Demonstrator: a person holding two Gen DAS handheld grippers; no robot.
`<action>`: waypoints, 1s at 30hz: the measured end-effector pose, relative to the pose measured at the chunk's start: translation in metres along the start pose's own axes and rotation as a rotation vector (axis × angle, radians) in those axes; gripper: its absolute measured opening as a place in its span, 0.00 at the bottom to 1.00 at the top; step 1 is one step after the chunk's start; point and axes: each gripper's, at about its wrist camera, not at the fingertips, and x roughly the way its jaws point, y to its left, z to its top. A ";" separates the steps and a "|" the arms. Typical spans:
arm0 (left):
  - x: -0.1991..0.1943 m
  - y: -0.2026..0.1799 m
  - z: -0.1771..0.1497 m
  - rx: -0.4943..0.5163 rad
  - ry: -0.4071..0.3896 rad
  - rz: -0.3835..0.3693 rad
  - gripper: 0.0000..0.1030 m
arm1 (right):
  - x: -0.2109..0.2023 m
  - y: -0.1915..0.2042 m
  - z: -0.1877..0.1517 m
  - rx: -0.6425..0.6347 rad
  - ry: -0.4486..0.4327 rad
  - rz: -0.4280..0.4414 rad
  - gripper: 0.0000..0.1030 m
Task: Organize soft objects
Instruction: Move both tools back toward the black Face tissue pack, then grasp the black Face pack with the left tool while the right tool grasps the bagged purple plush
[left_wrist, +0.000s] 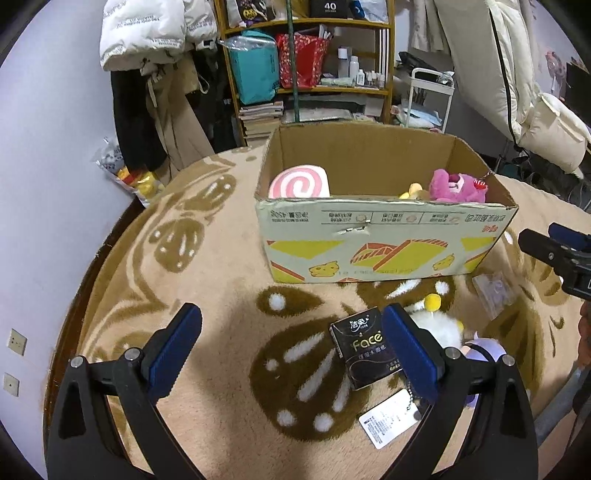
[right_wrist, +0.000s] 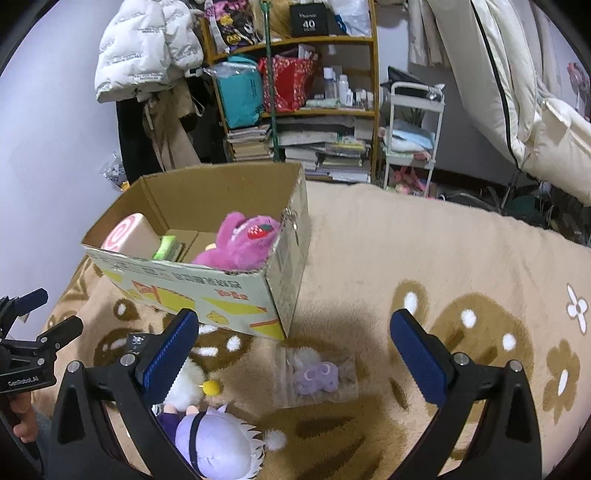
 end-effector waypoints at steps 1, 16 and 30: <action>0.003 -0.001 0.000 -0.006 -0.002 -0.008 0.95 | 0.003 -0.001 -0.001 0.001 0.010 -0.005 1.00; 0.043 -0.022 -0.005 0.037 0.113 -0.066 0.94 | 0.050 -0.019 -0.007 0.073 0.196 -0.022 1.00; 0.065 -0.040 -0.015 0.104 0.161 -0.059 0.94 | 0.097 -0.026 -0.018 0.075 0.372 -0.049 1.00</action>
